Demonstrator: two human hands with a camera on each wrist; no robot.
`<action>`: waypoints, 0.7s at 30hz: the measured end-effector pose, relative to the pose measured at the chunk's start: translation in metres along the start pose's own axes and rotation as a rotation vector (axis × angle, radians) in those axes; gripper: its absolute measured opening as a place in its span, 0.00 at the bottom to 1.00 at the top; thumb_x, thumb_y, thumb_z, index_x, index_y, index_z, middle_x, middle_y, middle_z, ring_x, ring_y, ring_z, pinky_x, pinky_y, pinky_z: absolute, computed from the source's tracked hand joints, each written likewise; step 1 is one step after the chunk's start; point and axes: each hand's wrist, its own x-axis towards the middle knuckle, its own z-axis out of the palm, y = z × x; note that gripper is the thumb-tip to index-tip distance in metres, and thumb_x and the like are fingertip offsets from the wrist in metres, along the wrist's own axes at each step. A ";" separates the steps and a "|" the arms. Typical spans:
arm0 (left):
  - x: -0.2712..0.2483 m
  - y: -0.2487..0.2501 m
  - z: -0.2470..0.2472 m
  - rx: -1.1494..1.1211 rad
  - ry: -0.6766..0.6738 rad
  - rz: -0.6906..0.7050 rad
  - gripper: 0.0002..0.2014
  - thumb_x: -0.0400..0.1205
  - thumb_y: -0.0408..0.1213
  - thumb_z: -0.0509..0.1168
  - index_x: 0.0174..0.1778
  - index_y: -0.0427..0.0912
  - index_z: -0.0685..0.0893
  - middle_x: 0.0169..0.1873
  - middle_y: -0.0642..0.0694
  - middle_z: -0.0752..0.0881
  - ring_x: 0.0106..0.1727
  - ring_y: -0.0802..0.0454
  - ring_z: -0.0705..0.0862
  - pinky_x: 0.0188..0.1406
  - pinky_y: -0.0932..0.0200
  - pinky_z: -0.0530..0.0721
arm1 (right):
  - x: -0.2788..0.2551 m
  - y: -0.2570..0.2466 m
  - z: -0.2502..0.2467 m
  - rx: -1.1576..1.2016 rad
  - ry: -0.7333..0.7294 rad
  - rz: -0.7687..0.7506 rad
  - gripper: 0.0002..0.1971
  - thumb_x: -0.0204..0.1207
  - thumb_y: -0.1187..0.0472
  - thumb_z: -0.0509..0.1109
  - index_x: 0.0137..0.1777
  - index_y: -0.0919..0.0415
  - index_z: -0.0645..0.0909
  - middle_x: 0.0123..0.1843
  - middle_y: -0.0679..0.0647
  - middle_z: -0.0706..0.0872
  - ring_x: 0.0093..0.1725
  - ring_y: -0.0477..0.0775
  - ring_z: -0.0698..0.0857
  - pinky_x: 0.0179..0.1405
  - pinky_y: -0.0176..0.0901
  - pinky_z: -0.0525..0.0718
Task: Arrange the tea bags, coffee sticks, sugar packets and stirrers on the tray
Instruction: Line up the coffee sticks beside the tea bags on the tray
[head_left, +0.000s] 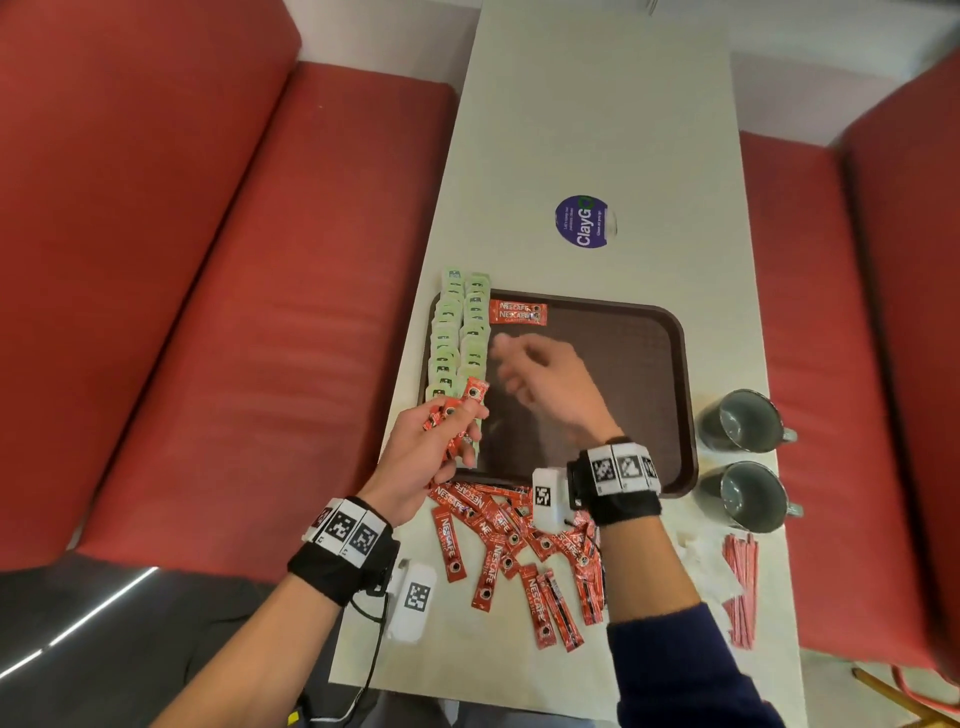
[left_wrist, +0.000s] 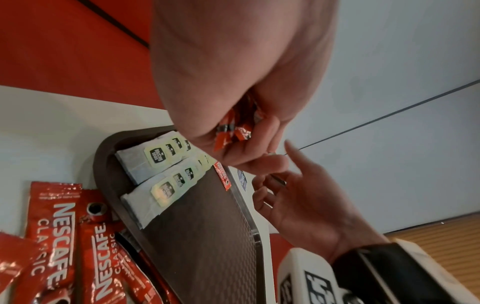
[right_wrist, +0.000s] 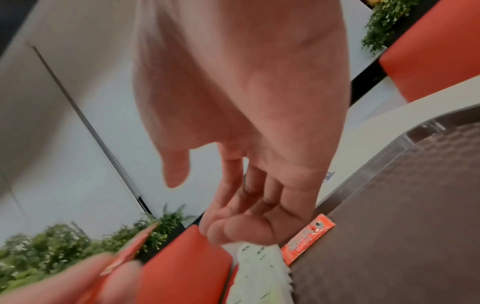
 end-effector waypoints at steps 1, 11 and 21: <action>-0.003 0.000 0.003 0.017 -0.007 0.013 0.15 0.91 0.46 0.71 0.61 0.37 0.92 0.42 0.44 0.88 0.33 0.49 0.83 0.16 0.65 0.65 | -0.014 -0.002 0.003 0.024 -0.053 -0.016 0.18 0.88 0.35 0.71 0.60 0.49 0.91 0.48 0.48 0.95 0.43 0.44 0.92 0.43 0.40 0.88; -0.030 0.001 0.005 0.231 0.018 0.176 0.12 0.89 0.42 0.74 0.60 0.37 0.89 0.42 0.33 0.93 0.28 0.46 0.82 0.24 0.68 0.76 | -0.072 0.019 -0.001 0.232 0.117 -0.059 0.10 0.87 0.52 0.79 0.51 0.59 0.92 0.36 0.53 0.87 0.36 0.49 0.85 0.41 0.42 0.87; -0.029 0.010 0.005 0.205 0.182 0.258 0.10 0.88 0.45 0.75 0.56 0.42 0.92 0.40 0.39 0.94 0.27 0.47 0.80 0.30 0.57 0.81 | -0.091 0.034 0.000 0.280 0.194 -0.026 0.04 0.89 0.57 0.77 0.56 0.56 0.92 0.45 0.52 0.94 0.44 0.46 0.92 0.48 0.40 0.91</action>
